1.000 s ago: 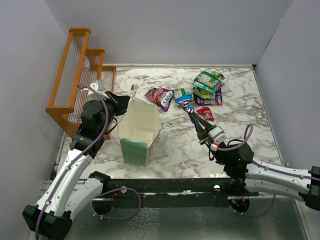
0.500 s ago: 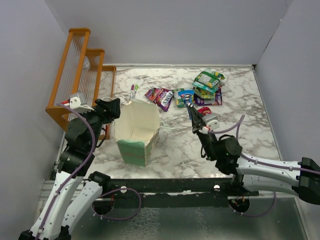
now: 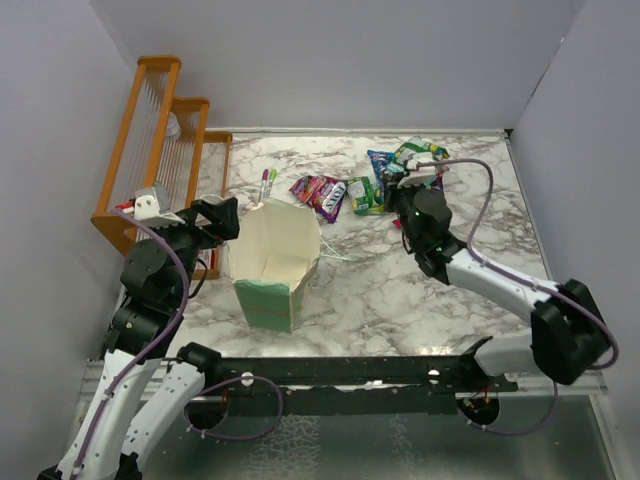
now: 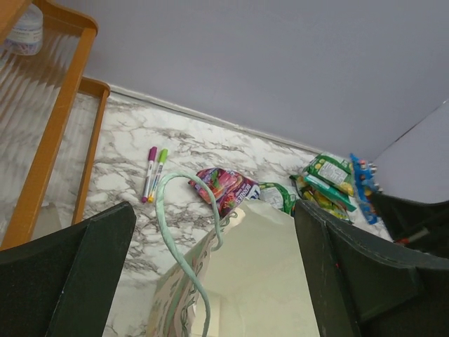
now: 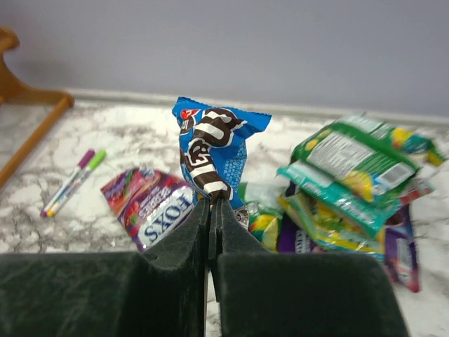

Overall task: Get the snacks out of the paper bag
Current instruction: Place the snack at the center of the board.

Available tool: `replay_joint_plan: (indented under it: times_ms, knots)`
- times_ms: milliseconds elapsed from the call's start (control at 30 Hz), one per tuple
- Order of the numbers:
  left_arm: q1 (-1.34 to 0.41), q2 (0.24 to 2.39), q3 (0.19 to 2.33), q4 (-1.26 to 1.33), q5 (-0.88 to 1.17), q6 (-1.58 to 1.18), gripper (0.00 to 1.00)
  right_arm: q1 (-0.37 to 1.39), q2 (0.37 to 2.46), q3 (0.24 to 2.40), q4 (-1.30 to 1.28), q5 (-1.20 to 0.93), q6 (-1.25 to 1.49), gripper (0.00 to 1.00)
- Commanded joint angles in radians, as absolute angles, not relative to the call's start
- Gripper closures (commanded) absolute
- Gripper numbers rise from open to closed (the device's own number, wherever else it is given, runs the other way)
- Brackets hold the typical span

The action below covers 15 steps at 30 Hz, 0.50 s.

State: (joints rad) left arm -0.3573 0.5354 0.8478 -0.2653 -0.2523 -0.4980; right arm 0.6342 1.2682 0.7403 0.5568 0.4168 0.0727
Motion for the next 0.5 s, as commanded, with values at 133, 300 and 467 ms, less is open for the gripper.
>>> replay_joint_plan:
  times_ms: [133, 300, 467]
  knots:
    - [-0.356, 0.489, 0.934, -0.303, -0.225, -0.428, 0.01, 0.594, 1.607, 0.883, 0.536, 0.148, 0.309, 0.98]
    - [-0.356, 0.448, 0.945, -0.311, -0.235, -0.404, 0.01, 0.594, 1.818, 1.008, 0.533, 0.128, 0.322, 0.98]
    - [-0.356, 0.426, 0.954, -0.350, -0.251, -0.400, 0.01, 0.592, 1.886, 1.012, 0.477, 0.205, 0.376, 0.97]
